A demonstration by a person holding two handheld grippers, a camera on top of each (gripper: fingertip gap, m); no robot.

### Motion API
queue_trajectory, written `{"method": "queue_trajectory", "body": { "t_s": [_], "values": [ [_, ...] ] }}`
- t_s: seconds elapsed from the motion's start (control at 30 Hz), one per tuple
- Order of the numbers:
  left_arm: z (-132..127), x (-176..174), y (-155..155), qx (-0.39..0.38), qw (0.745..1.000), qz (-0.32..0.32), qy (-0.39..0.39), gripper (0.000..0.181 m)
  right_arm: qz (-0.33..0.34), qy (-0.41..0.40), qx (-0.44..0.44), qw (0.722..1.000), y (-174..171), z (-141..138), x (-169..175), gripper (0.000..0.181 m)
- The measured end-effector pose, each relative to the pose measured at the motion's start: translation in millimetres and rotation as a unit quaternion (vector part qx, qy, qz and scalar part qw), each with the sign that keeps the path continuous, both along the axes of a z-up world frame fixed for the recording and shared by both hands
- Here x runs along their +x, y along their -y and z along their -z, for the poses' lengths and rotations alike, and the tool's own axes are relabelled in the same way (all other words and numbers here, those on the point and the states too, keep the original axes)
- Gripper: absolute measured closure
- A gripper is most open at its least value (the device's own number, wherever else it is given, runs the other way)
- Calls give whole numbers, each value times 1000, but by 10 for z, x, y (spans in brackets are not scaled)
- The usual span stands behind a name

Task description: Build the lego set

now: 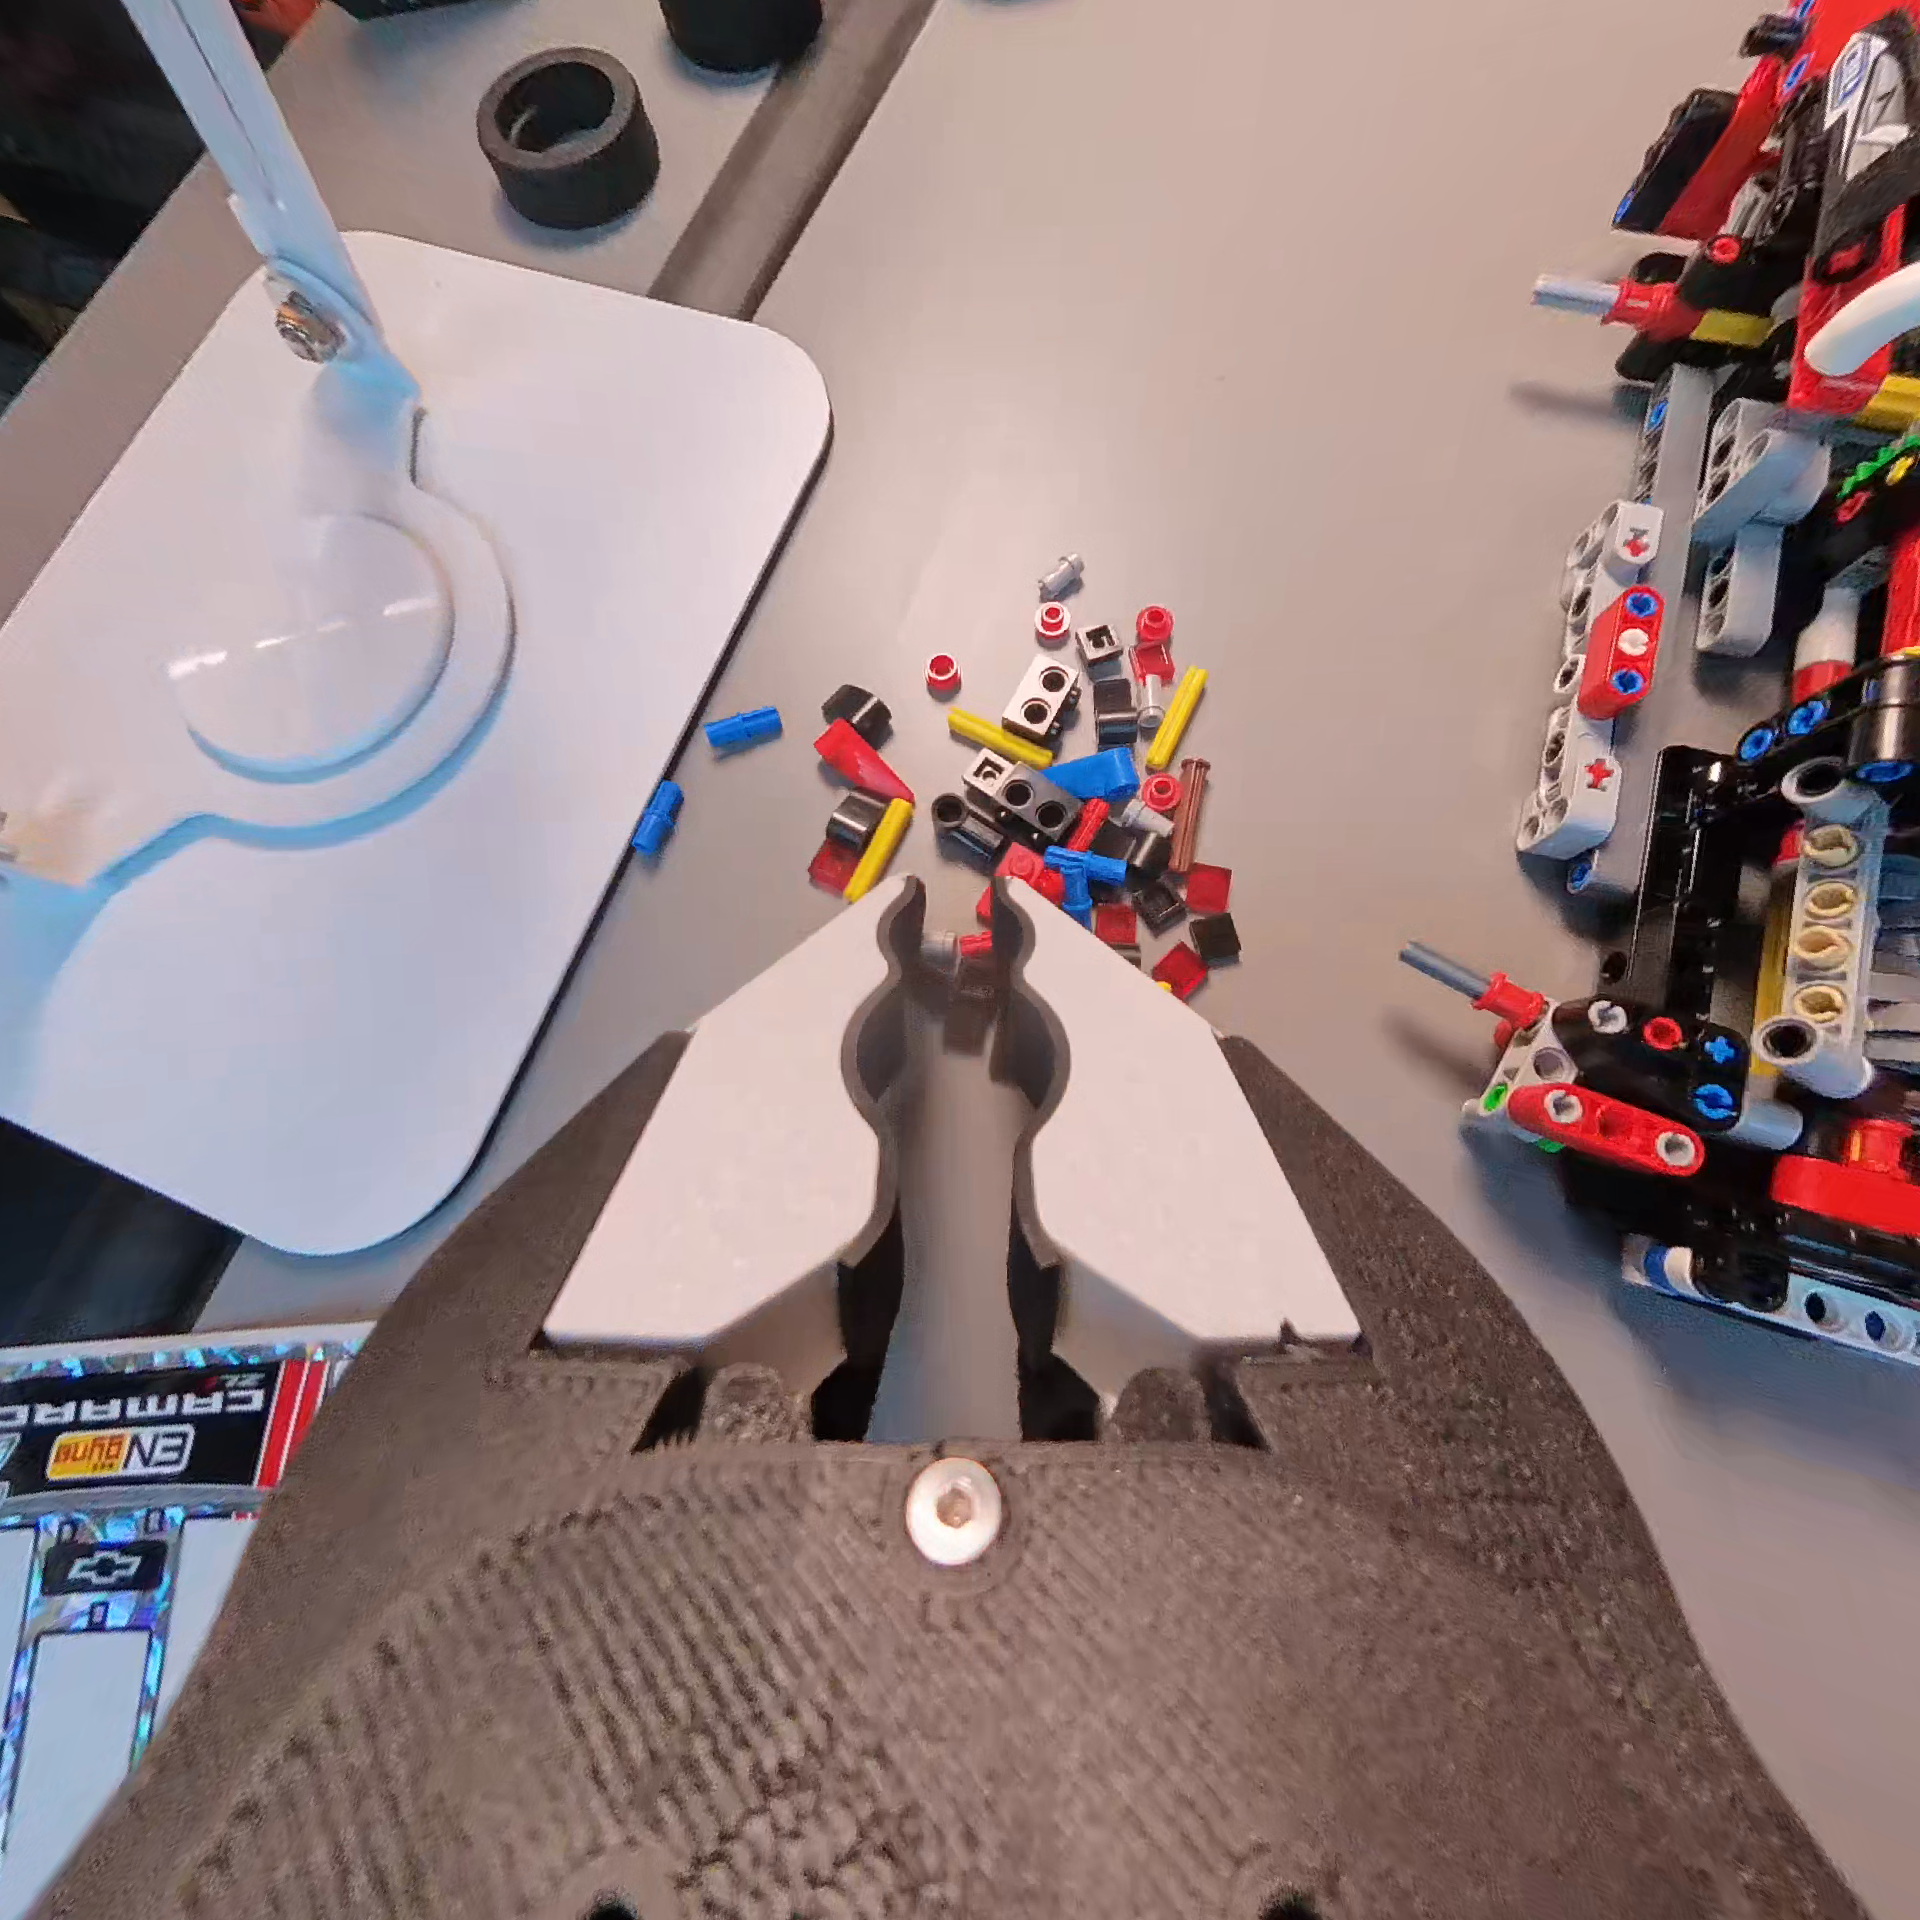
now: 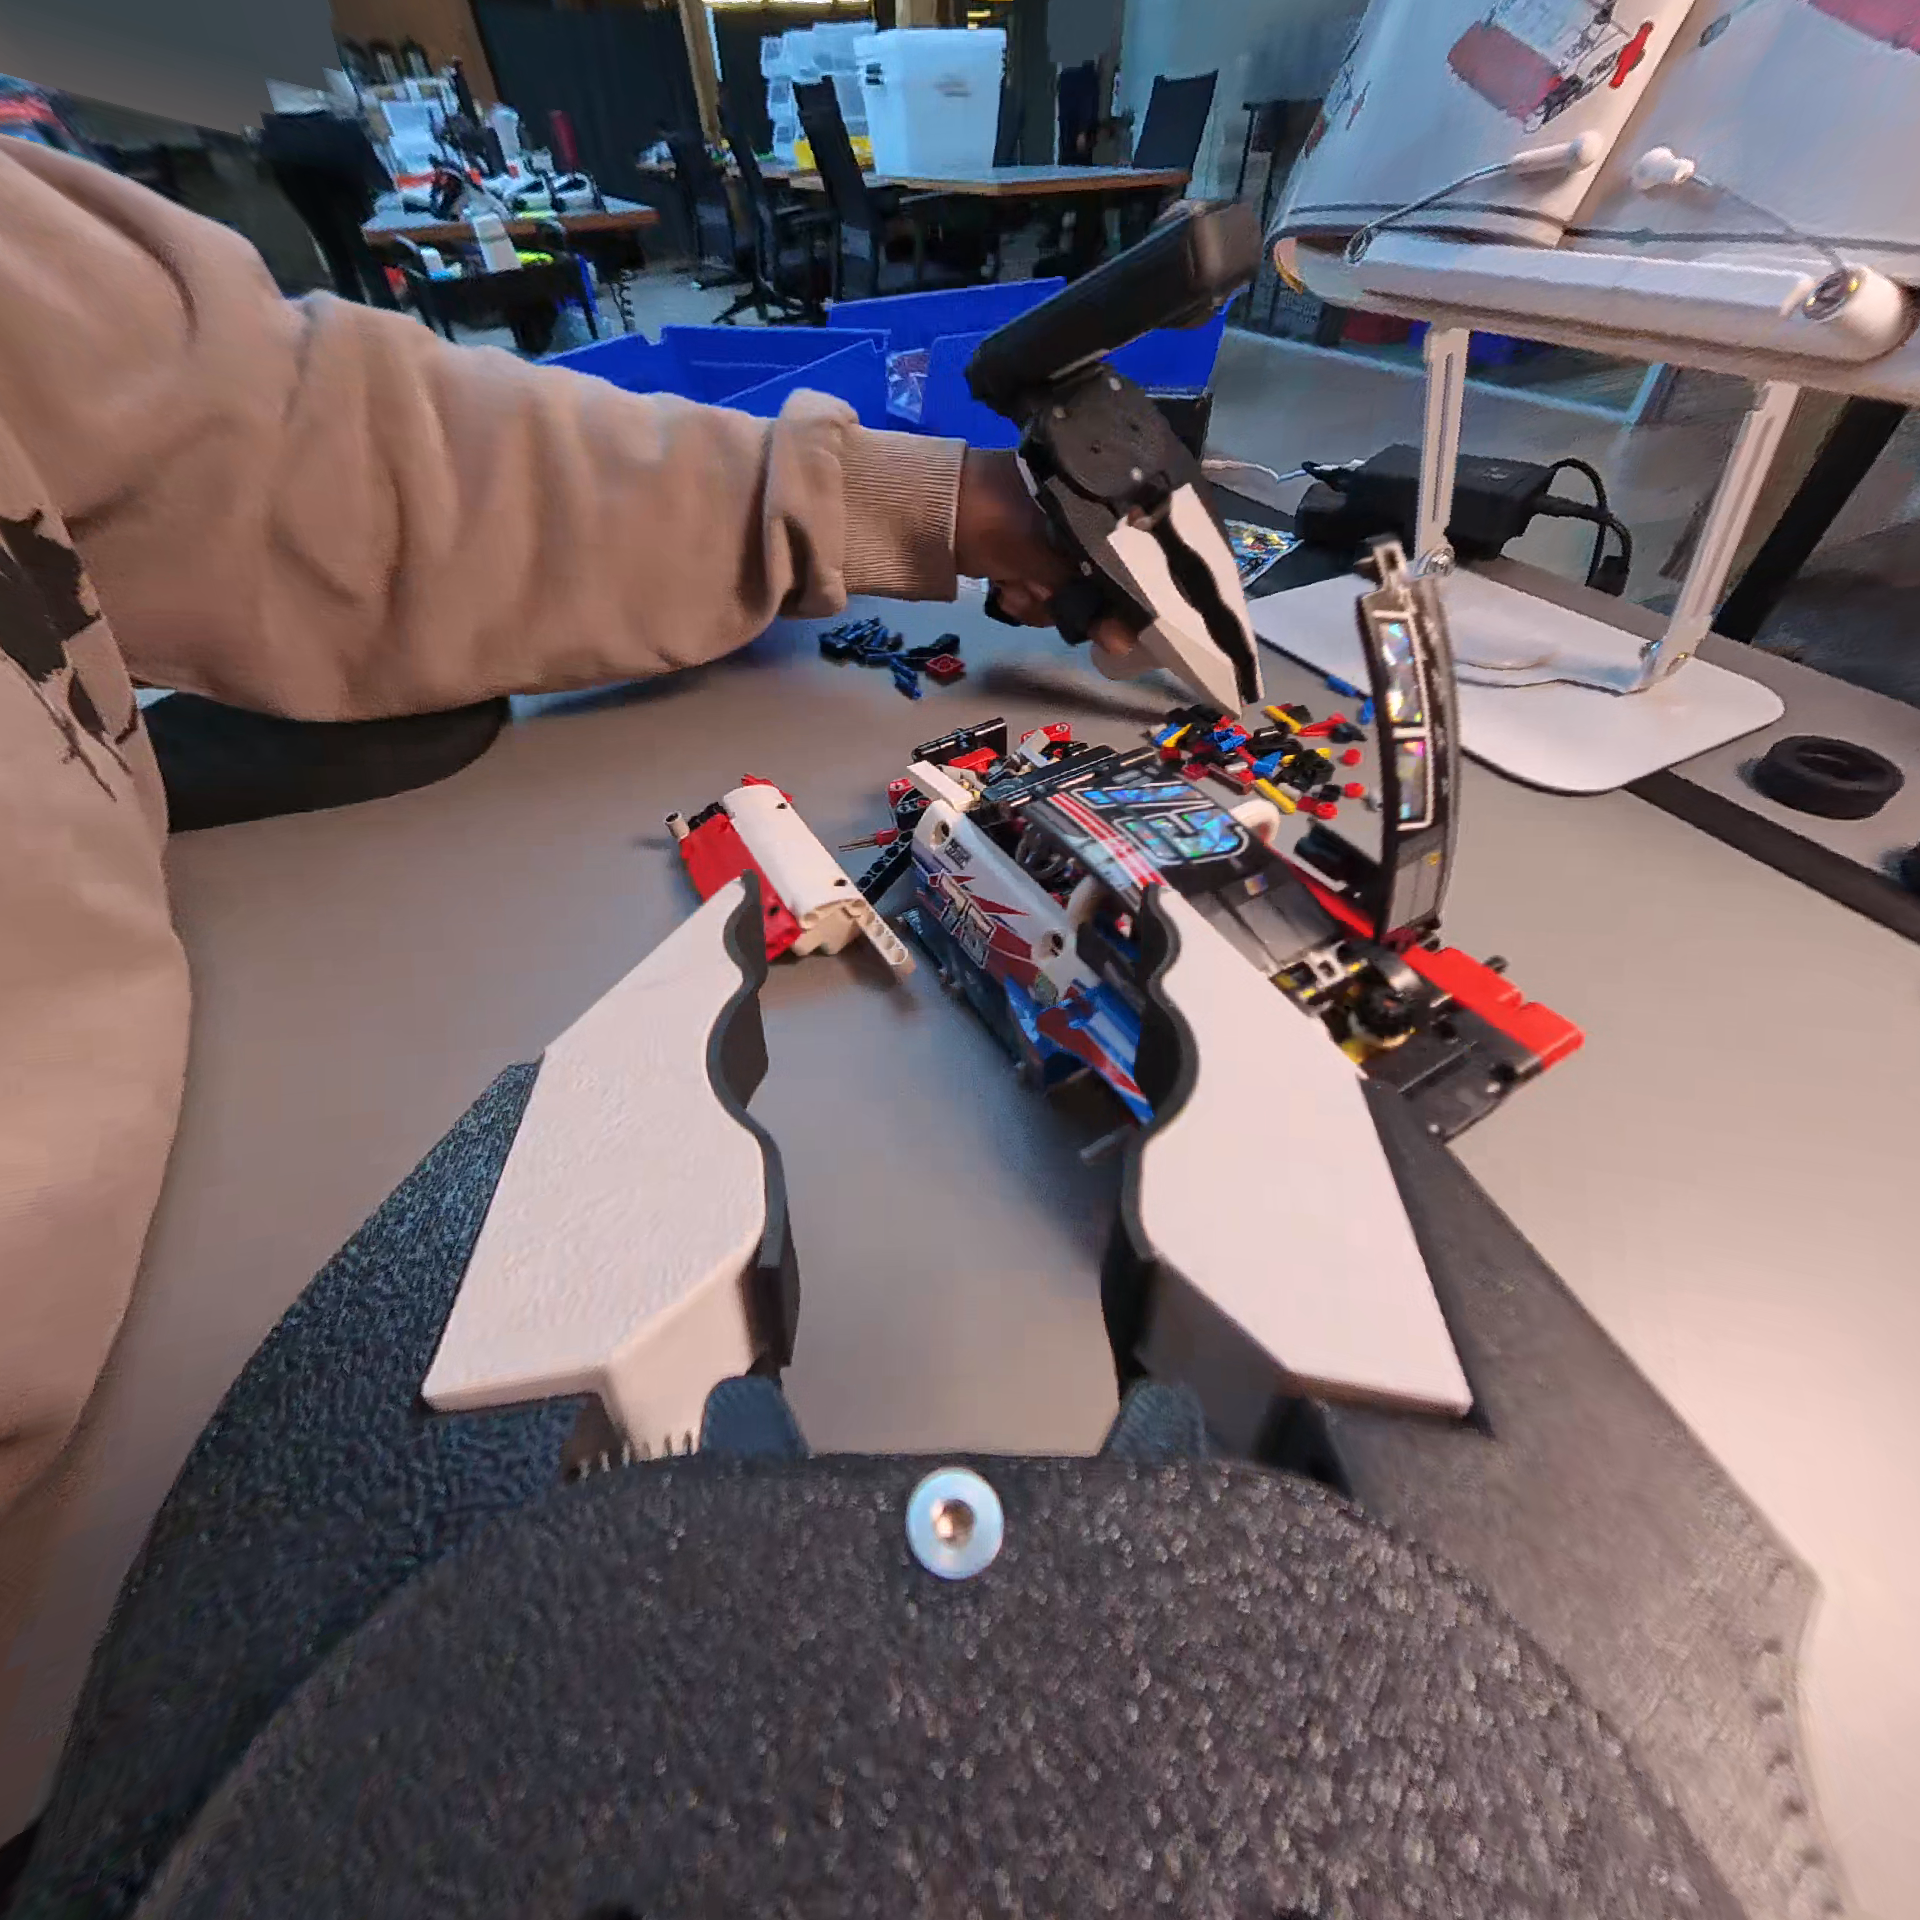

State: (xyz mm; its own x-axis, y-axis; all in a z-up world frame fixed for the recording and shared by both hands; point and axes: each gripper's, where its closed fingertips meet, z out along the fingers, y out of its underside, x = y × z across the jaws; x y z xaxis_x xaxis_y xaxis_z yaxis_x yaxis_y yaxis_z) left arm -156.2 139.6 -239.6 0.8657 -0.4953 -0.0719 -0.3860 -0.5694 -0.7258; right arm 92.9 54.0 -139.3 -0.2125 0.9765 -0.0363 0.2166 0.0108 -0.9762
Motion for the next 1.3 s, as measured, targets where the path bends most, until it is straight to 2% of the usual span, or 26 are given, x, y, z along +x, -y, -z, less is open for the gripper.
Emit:
{"method": "queue_trajectory", "body": {
  "t_s": [0.03, 0.23, 0.6, 0.67, 0.73, 0.8, 0.87, 0.93, 1.03, 1.13, 1.23, 1.3],
  "values": [
    [19, 5, -9, -7, 1000, 11, 1, 170, 3, -1, -5, 1000, 35, 30, 36, 112],
    [80, 87, 32, -37, 997, 70, -12, 168, 27, -9, -18, 999, -60, 104, 72, 118],
    [90, 122, 23, -62, 993, 98, -22, 176, 25, 6, -20, 999, -66, 231, 55, 121],
    [77, 51, -18, -55, 994, 80, -40, 176, 28, 7, -18, 999, -76, 234, 55, 122],
    [-72, 16, -19, -32, 997, 61, -26, 176, 33, 1, -15, 999, -87, 205, 61, 123],
    [-411, 7, 27, 18, 999, 35, 2, 176, 35, -5, -17, 999, -92, 180, 71, 124],
    [-721, 108, 232, 45, 998, 30, 38, 176, 37, -5, -17, 999, -97, 190, 74, 125],
    [-825, 320, 600, 34, 996, 53, 58, 176, 34, -1, -15, 999, -84, 215, 65, 125],
    [-628, 643, 1224, -8, 995, 82, 58, 176, 26, 7, -5, 1000, -37, 251, 43, 126],
    [-424, 967, 1774, -37, 991, 97, 90, 176, 22, 13, 3, 1000, -3, 282, 27, 127],
    [-281, 1279, 2171, -42, 987, 111, 106, 176, 24, 18, 8, 1000, 2, 314, 13, 128],
    [-174, 1387, 2293, -40, 989, 109, 94, 176, 26, 22, 11, 999, -5, 341, -1, 130]
  ]
}}
